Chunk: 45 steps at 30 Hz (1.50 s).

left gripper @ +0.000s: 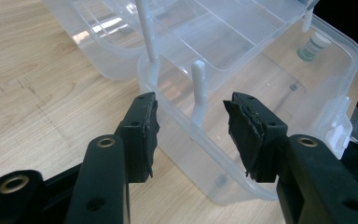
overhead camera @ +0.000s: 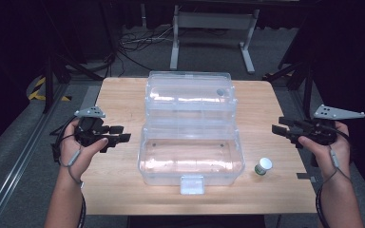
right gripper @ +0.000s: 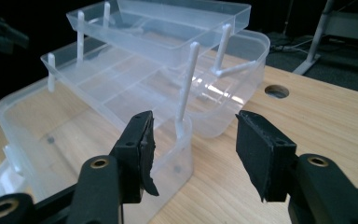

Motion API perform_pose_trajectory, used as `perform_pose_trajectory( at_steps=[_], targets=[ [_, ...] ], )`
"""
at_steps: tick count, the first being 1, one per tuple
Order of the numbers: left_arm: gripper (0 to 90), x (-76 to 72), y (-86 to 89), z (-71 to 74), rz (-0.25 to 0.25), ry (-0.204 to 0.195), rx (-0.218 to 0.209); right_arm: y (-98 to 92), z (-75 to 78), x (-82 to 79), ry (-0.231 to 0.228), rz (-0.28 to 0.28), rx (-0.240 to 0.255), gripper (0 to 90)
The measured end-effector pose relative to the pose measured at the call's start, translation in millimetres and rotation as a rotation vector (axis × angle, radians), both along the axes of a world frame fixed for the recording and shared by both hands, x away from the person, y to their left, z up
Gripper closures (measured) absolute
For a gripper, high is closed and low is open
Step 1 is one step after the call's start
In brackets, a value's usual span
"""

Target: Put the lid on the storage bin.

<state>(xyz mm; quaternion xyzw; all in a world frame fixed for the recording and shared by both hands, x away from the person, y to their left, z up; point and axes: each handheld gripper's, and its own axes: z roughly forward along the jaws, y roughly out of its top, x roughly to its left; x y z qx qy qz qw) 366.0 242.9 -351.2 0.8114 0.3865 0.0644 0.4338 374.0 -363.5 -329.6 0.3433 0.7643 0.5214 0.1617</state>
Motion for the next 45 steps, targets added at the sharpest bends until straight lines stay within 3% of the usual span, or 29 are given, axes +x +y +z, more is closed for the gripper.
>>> perform_pose_trajectory(
  at_steps=[9, 17, 21, 29, 45],
  targets=[
    [52.5, 0.6, -2.3, -1.4, -0.006, 0.004, 0.003, 2.9, 0.7, -4.2, 0.008, 0.024, -0.046, 47.2],
    [52.8, 2.0, -2.5, -2.8, -0.011, 0.011, 0.004, 7.8, -13.5, -0.8, 0.098, 0.058, -0.204, 44.2],
    [53.3, 2.3, -2.3, -3.1, -0.011, 0.015, 0.004, 10.1, -17.8, 1.0, 0.118, 0.071, -0.246, 44.2],
    [53.7, 2.0, -3.0, -3.1, -0.014, 0.018, 0.005, 16.3, -30.2, 5.4, 0.205, 0.082, -0.35, 41.5],
    [54.2, 1.6, -1.7, -3.1, -0.016, 0.021, 0.009, 22.5, -51.3, 13.1, 0.283, 0.106, -0.457, 39.8]
  ],
)
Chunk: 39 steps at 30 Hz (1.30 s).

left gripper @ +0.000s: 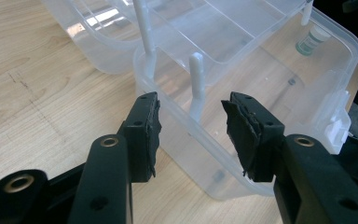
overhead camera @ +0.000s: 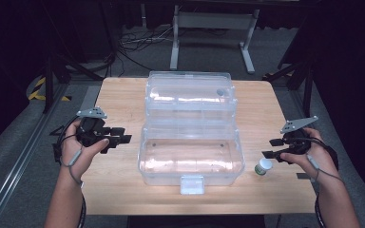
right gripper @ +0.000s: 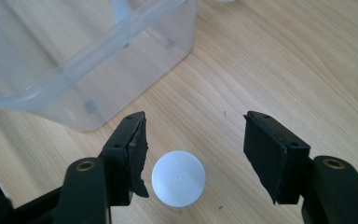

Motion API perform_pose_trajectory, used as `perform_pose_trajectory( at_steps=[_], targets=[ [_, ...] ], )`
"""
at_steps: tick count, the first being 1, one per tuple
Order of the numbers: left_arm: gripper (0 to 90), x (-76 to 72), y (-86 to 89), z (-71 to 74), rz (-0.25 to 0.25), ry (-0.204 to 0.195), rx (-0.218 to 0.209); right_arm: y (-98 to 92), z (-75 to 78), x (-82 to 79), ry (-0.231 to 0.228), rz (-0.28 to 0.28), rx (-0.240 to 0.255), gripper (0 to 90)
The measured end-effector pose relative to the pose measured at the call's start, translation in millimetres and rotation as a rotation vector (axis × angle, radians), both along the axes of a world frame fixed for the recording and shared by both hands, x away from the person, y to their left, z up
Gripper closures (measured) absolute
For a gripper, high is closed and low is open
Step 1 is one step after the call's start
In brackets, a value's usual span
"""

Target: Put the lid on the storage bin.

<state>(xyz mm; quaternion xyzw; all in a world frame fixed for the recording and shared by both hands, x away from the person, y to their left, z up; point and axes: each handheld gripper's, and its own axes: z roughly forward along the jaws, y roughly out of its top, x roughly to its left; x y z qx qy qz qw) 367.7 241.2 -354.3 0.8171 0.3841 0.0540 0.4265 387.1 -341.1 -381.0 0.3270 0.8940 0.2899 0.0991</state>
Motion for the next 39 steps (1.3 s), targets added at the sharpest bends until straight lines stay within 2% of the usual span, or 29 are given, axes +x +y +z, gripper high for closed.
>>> perform_pose_trajectory(
  at_steps=[7, 11, 19, 27, 34, 35, 39],
  targets=[
    [54.3, -0.3, -0.1, -0.6, 0.003, 0.005, 0.005, 0.8, -8.5, 1.7, 0.052, -0.016, -0.034, 39.9],
    [54.2, 0.1, -0.1, -0.9, 0.004, 0.007, 0.006, 1.3, -13.4, 3.1, 0.073, -0.008, -0.055, 39.5],
    [54.2, 0.8, -1.7, -1.4, -0.002, 0.006, 0.01, 2.7, -19.5, 4.0, 0.096, 0.008, -0.096, 39.3],
    [54.2, 0.7, -2.1, -2.0, -0.005, 0.011, 0.011, 6.2, -28.1, 5.1, 0.147, 0.031, -0.167, 38.5],
    [54.2, 1.8, -2.8, -2.7, -0.009, 0.015, 0.01, 9.4, -32.7, 5.5, 0.159, 0.044, -0.187, 37.7],
    [54.2, 1.7, -3.0, -2.9, -0.008, 0.018, 0.012, 10.0, -34.5, 5.7, 0.174, 0.039, -0.195, 37.1],
    [54.0, 1.8, -3.0, -3.3, -0.01, 0.02, 0.013, 9.4, -38.7, 7.0, 0.19, 0.039, -0.214, 37.1]
  ],
)
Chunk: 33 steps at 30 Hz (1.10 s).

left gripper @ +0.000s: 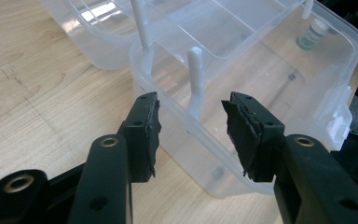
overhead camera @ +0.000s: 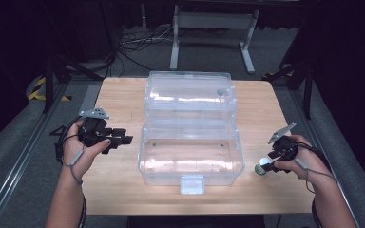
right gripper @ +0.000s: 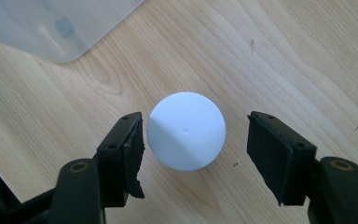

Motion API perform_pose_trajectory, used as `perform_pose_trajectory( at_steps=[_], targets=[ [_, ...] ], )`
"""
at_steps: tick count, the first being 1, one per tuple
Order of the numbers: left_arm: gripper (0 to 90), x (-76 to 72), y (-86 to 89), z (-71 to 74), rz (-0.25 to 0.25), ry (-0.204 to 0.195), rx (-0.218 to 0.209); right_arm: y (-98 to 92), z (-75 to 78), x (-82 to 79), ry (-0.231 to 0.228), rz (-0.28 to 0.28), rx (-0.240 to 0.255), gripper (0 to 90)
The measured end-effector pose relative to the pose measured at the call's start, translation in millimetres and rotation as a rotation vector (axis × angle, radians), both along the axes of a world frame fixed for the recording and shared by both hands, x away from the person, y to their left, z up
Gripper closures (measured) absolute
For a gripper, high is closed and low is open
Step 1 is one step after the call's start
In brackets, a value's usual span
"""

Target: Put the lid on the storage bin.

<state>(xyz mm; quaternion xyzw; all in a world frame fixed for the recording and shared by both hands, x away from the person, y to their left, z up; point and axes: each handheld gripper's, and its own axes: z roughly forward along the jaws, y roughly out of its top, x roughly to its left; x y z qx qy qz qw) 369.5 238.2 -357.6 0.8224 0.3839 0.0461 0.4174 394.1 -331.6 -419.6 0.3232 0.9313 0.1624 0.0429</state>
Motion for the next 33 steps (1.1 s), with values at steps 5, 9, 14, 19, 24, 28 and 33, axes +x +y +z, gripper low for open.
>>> perform_pose_trajectory(
  at_steps=[5, 9, 14, 19, 24, 28, 33],
  targets=[
    [54.0, 0.5, 0.2, -0.7, 0.002, 0.002, -0.001, 2.6, -5.2, 1.3, 0.014, 0.011, -0.019, 37.2],
    [53.4, 1.0, 0.0, -1.9, 0.002, 0.004, 0.003, 7.2, -8.3, 2.0, 0.018, 0.028, -0.028, 39.1],
    [53.1, 1.7, 0.9, -3.2, 0.004, 0.014, 0.0, 11.7, -12.9, 3.8, 0.021, 0.048, -0.05, 42.6],
    [53.1, 2.4, 1.5, -3.9, 0.004, 0.015, 0.002, 12.6, -13.8, 3.7, 0.032, 0.049, -0.073, 48.3],
    [53.1, 2.8, 1.9, -4.4, 0.004, 0.019, -0.001, 13.4, -12.9, 3.4, 0.026, 0.046, -0.09, 50.3],
    [53.1, 3.1, 2.6, -4.7, 0.007, 0.021, -0.002, 14.4, -9.1, 2.9, 0.026, 0.05, -0.098, 50.5],
    [53.1, 3.2, 2.6, -4.2, 0.008, 0.021, -0.001, 16.6, 0.9, 1.0, 0.014, 0.062, -0.092, 50.6]
  ],
)
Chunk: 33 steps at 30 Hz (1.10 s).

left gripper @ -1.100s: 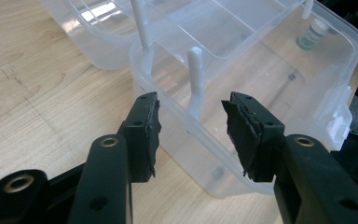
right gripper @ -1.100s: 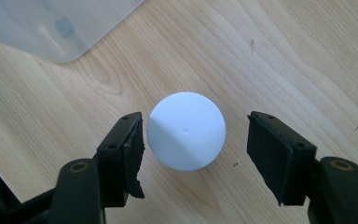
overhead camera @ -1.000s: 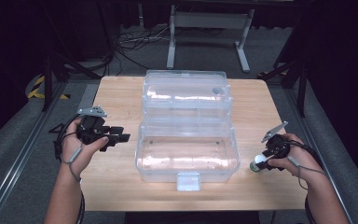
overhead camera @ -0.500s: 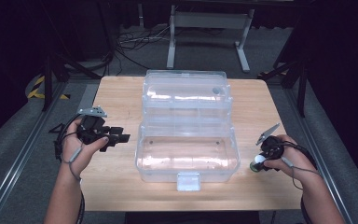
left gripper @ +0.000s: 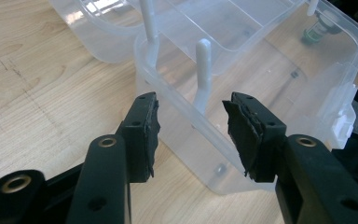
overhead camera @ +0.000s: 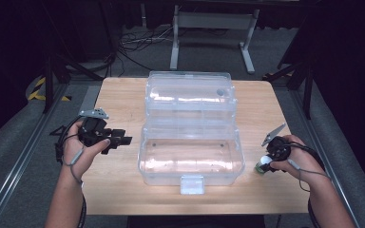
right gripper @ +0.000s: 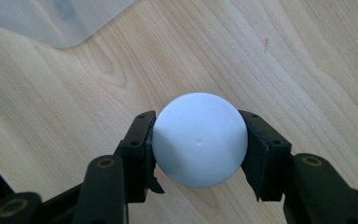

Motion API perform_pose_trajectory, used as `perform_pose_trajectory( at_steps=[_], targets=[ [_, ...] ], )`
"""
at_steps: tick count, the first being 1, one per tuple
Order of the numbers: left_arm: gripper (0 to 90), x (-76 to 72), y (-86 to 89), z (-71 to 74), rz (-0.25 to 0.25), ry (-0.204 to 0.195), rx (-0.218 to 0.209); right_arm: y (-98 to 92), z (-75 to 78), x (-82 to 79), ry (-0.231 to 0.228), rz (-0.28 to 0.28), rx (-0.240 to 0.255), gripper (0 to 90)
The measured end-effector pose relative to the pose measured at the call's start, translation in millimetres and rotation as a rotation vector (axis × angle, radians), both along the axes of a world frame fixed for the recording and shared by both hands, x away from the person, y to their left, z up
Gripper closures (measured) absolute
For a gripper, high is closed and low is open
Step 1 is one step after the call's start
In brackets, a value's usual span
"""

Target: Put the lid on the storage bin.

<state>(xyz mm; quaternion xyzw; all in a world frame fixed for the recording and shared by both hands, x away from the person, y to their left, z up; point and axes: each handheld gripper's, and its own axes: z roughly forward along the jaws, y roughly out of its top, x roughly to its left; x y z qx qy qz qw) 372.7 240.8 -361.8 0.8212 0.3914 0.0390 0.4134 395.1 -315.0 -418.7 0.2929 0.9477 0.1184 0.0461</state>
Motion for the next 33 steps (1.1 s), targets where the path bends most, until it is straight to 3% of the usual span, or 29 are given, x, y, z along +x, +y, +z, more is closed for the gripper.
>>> perform_pose_trajectory(
  at_steps=[6, 20, 33],
  targets=[
    [53.1, -1.4, 0.3, 1.8, -0.002, -0.005, -0.001, 5.8, 21.0, -1.1, -0.015, 0.048, -0.05, 50.5],
    [53.5, -3.2, 3.0, 3.5, -0.002, -0.012, -0.003, 18.3, 54.0, 2.3, -0.013, 0.109, -0.066, 50.5],
    [53.8, -5.4, 4.7, 3.1, 0.0, -0.009, 0.001, 30.1, 74.5, 2.1, -0.037, 0.176, -0.076, 50.5]
  ],
)
